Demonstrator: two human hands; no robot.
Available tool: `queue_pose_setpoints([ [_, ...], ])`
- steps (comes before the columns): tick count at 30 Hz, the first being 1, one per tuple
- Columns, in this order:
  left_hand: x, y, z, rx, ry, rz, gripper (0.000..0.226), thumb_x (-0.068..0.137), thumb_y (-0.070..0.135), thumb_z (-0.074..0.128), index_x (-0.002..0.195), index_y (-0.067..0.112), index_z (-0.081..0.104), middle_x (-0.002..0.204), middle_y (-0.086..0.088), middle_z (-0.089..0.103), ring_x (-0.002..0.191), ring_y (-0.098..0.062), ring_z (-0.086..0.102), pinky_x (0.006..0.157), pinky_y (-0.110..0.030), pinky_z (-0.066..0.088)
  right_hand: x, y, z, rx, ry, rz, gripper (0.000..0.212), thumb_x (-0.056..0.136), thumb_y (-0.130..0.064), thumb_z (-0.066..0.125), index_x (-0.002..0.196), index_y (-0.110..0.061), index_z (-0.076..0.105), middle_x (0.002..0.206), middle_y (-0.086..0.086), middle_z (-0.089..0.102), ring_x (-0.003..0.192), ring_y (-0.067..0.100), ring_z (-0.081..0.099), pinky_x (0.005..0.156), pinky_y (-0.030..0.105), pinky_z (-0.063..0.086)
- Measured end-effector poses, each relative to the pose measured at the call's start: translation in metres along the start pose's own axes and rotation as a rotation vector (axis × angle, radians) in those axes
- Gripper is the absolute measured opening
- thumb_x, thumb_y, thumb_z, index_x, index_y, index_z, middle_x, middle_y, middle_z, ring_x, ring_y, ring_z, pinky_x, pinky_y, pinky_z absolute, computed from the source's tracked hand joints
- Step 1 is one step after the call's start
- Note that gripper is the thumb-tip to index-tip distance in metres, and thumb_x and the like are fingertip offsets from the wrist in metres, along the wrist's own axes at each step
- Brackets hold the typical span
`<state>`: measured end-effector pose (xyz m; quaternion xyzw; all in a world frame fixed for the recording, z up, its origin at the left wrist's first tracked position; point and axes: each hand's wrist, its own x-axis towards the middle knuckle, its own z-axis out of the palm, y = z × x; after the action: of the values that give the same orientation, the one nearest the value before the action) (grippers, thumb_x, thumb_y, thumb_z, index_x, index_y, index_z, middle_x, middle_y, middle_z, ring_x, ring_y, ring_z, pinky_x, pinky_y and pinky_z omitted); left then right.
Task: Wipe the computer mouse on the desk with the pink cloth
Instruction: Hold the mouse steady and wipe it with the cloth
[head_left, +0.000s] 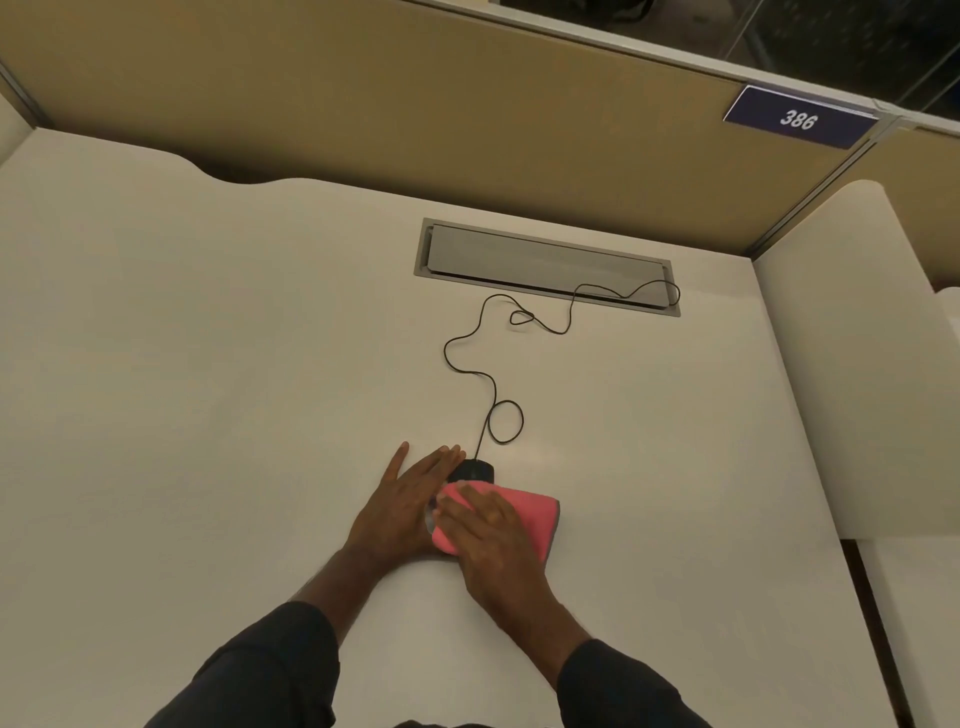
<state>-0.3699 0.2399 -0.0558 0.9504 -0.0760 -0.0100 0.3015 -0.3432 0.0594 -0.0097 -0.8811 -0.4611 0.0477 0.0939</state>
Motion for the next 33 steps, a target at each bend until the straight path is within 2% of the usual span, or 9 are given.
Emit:
queue_pose_setpoints([
  [6, -0.001, 0.0, -0.001, 0.022, -0.008, -0.021, 0.106, 0.08, 0.077, 0.056, 0.157, 0.014, 0.021, 0.16, -0.002, 0.033, 0.149, -0.014, 0.027, 0.123, -0.047, 0.001, -0.02, -0.003, 0.003, -0.064, -0.137, -0.1, 0.073, 0.053, -0.037, 0.091, 0.12, -0.02, 0.07, 0.128, 0.0, 0.065, 0.12, 0.02, 0.06, 0.104, 0.042, 0.041],
  [10, -0.001, 0.0, -0.001, 0.014, -0.014, -0.037, 0.111, 0.075, 0.081, 0.058, 0.158, 0.019, 0.018, 0.161, 0.002, 0.024, 0.15, -0.01, 0.019, 0.124, -0.042, -0.005, -0.034, -0.005, 0.004, -0.091, -0.175, -0.112, 0.074, 0.046, -0.048, 0.091, 0.114, -0.026, 0.073, 0.124, -0.005, 0.067, 0.115, 0.015, 0.063, 0.112, 0.041, 0.025],
  [14, -0.001, 0.0, 0.0, 0.017, -0.035, -0.059, 0.117, 0.07, 0.087, 0.056, 0.158, 0.02, 0.018, 0.162, 0.005, 0.019, 0.15, -0.008, 0.013, 0.123, -0.04, -0.008, -0.042, -0.005, 0.004, -0.002, -0.156, -0.083, 0.072, 0.05, -0.037, 0.093, 0.118, -0.023, 0.071, 0.127, -0.003, 0.065, 0.118, 0.017, 0.061, 0.102, 0.037, 0.043],
  [18, -0.001, -0.001, 0.0, 0.02, -0.064, -0.074, 0.118, 0.069, 0.089, 0.055, 0.158, 0.025, 0.011, 0.164, 0.005, 0.018, 0.151, -0.006, 0.009, 0.124, -0.04, -0.009, -0.054, -0.003, 0.013, 0.001, -0.114, -0.037, 0.069, 0.061, -0.029, 0.089, 0.125, -0.019, 0.066, 0.134, -0.002, 0.06, 0.125, 0.018, 0.056, 0.116, 0.039, 0.014],
  [20, 0.0, 0.0, -0.001, 0.026, -0.077, -0.078, 0.118, 0.069, 0.092, 0.051, 0.157, 0.028, 0.006, 0.165, 0.004, 0.018, 0.152, -0.007, 0.008, 0.124, -0.041, -0.008, -0.06, -0.001, 0.02, 0.009, -0.115, -0.014, 0.074, 0.061, -0.03, 0.09, 0.128, -0.017, 0.063, 0.137, -0.001, 0.058, 0.126, 0.02, 0.055, 0.118, 0.04, 0.006],
  [25, -0.001, 0.002, -0.004, 0.001, -0.051, -0.053, 0.121, 0.068, 0.092, 0.053, 0.158, 0.023, 0.011, 0.164, 0.004, 0.023, 0.152, -0.006, 0.012, 0.125, -0.046, -0.002, -0.071, -0.001, 0.023, 0.094, -0.085, 0.004, 0.116, 0.063, -0.036, 0.088, 0.153, -0.012, 0.019, 0.152, -0.002, 0.039, 0.129, 0.017, 0.051, 0.12, 0.033, -0.003],
  [28, -0.001, 0.002, -0.004, 0.002, -0.049, -0.053, 0.123, 0.066, 0.092, 0.054, 0.159, 0.022, 0.012, 0.164, 0.004, 0.023, 0.152, -0.006, 0.011, 0.125, -0.047, -0.001, -0.072, 0.005, 0.028, 0.079, -0.019, -0.042, 0.084, 0.083, -0.036, 0.071, 0.15, -0.011, 0.029, 0.155, -0.002, 0.031, 0.142, 0.018, 0.032, 0.12, 0.033, 0.005],
  [31, 0.0, 0.003, -0.005, -0.006, -0.05, -0.057, 0.124, 0.065, 0.09, 0.058, 0.159, 0.021, 0.015, 0.163, 0.003, 0.025, 0.152, -0.008, 0.014, 0.125, -0.048, 0.0, -0.075, 0.009, 0.029, 0.082, -0.022, -0.032, 0.066, 0.075, -0.029, 0.081, 0.135, -0.016, 0.057, 0.143, -0.001, 0.051, 0.132, 0.018, 0.049, 0.115, 0.036, 0.024],
  [33, 0.0, 0.002, -0.005, 0.0, -0.065, -0.062, 0.125, 0.064, 0.09, 0.059, 0.159, 0.023, 0.012, 0.164, 0.003, 0.022, 0.152, -0.008, 0.012, 0.125, -0.046, -0.002, -0.079, 0.011, 0.029, 0.099, 0.021, 0.001, 0.041, 0.094, -0.028, 0.057, 0.133, -0.015, 0.059, 0.143, -0.002, 0.052, 0.132, 0.016, 0.049, 0.115, 0.036, 0.024],
])
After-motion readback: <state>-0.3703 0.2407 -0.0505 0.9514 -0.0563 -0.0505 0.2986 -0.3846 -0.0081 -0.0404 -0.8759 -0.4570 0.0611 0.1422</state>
